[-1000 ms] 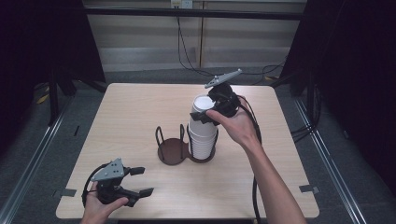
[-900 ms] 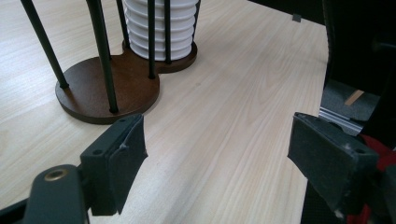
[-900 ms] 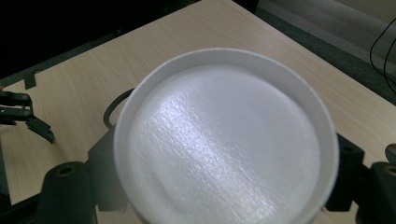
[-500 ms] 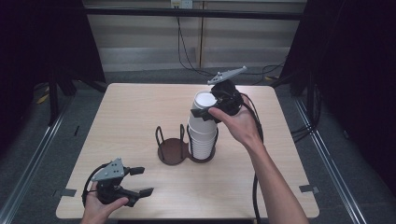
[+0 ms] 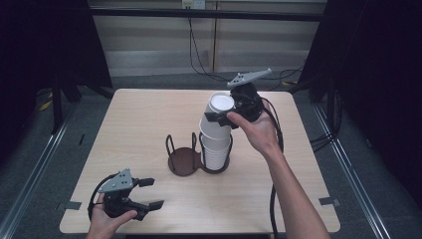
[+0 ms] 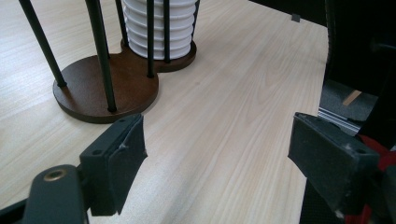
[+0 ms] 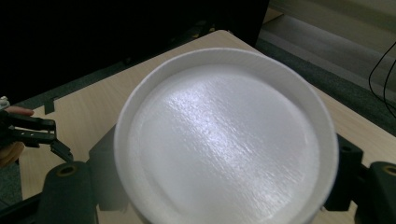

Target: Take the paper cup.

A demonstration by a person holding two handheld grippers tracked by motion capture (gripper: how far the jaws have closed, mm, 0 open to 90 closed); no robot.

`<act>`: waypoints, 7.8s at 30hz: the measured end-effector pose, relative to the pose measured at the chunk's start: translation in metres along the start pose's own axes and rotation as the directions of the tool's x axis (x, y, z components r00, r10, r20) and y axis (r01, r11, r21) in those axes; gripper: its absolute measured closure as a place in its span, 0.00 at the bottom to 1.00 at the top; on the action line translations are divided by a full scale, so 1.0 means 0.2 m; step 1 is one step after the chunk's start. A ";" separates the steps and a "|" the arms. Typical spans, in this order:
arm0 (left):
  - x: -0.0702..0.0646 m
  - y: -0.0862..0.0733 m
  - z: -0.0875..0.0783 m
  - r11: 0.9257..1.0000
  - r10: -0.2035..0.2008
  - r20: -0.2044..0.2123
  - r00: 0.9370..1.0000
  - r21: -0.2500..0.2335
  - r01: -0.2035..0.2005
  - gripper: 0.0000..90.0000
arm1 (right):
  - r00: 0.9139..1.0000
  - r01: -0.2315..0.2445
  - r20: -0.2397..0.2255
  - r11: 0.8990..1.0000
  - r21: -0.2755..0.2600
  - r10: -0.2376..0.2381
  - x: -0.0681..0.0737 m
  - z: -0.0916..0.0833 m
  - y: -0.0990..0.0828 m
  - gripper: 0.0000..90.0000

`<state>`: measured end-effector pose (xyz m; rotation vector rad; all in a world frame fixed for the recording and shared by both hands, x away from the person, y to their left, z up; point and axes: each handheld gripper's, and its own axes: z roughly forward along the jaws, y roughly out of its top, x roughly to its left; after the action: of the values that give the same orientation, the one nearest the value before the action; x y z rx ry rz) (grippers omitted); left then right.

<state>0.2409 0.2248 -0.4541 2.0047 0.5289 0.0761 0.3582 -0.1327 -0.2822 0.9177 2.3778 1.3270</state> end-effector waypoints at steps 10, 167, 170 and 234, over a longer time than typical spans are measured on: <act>0.00 0.00 0.00 1.000 0.001 0.003 1.000 -0.008 -0.001 0.20 | 1.000 0.018 0.008 0.999 -0.044 -0.017 0.02 -0.04 0.05 0.26; -0.11 0.31 0.27 0.973 0.130 0.169 0.977 -0.212 -0.093 0.17 | 0.936 0.001 -0.350 0.997 -0.074 -0.027 0.45 0.08 -0.49 0.27; -0.12 0.31 0.28 0.975 0.126 0.169 0.977 -0.205 -0.090 0.16 | 0.933 0.007 -0.359 0.997 -0.071 -0.032 0.46 0.09 -0.48 0.27; -0.07 0.31 0.23 0.996 0.090 0.117 0.989 -0.024 -0.088 0.20 | 0.941 -0.014 -0.336 0.992 -0.123 -0.028 0.43 0.07 -0.50 0.15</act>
<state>0.2611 0.1570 -0.4201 1.9996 0.3619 0.0164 0.2595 -0.1063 -0.3664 0.6917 2.5004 1.7280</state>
